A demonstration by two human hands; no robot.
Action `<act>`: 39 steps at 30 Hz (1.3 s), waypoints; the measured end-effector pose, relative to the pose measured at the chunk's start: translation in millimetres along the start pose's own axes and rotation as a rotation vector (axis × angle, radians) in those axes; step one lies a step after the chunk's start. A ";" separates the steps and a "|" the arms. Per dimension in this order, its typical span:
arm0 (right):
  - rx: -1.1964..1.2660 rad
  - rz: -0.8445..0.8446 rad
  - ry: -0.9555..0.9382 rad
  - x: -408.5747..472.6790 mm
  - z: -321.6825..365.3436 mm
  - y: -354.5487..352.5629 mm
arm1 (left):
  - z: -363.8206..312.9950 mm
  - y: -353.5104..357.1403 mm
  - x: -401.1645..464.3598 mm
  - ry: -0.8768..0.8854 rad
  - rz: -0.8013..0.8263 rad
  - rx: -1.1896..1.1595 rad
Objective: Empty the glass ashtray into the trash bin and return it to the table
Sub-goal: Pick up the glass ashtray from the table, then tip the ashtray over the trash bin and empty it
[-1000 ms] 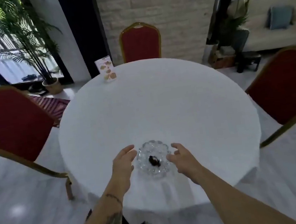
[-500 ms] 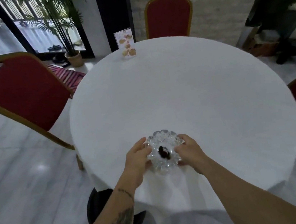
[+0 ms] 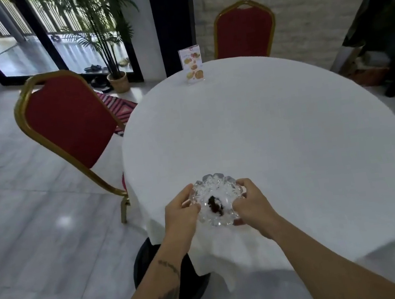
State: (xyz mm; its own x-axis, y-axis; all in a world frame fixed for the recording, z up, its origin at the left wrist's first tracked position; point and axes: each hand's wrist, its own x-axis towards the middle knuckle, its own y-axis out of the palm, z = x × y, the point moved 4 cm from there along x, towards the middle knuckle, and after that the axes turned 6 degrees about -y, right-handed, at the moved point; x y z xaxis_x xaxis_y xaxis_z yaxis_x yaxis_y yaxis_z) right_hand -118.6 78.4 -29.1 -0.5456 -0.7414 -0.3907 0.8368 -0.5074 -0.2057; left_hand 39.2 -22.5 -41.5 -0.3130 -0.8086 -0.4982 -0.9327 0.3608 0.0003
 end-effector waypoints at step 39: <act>-0.105 0.354 -0.062 75.9 -219.6 300.4 | 254.4 -253.6 116.3 -0.008 -0.108 -0.009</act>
State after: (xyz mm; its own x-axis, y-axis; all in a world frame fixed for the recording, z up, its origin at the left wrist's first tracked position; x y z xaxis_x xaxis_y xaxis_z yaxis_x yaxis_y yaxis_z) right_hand 101.4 -33.8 -317.6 -0.2208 -0.8895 -0.4000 0.9725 -0.1697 -0.1594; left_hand 285.0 -89.8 -320.1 -0.2087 -0.8387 -0.5030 -0.9626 0.2671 -0.0461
